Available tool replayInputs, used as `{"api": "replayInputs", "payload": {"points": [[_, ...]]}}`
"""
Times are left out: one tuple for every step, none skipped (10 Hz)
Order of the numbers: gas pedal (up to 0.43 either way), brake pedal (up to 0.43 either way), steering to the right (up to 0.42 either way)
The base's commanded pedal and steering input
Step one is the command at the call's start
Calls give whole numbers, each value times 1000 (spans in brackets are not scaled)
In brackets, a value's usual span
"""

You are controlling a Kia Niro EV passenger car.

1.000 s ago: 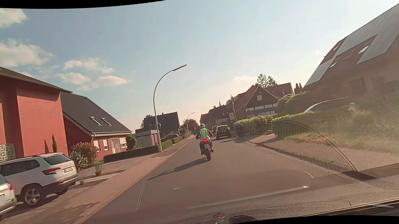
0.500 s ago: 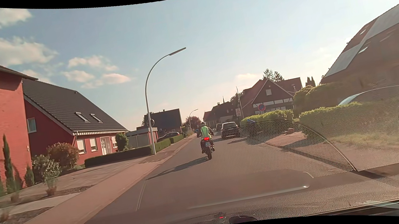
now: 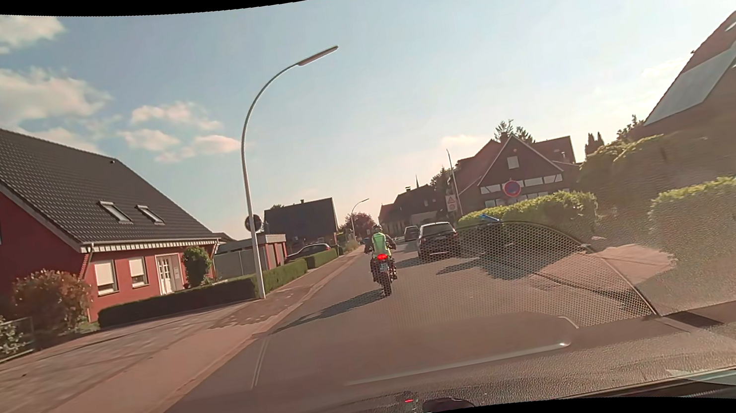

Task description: Follow the waypoints while adhering to traffic rules and regulations

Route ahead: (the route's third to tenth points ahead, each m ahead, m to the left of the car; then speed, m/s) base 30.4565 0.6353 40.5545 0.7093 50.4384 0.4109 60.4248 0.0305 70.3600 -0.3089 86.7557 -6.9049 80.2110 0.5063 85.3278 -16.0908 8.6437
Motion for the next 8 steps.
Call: {"api": "replayInputs", "payload": {"points": [[118,0,-9],[118,0,-12],[118,0,-15],[118,0,-13],[118,0,-13],[118,0,-13],[110,0,-13],[98,0,-12]]}}
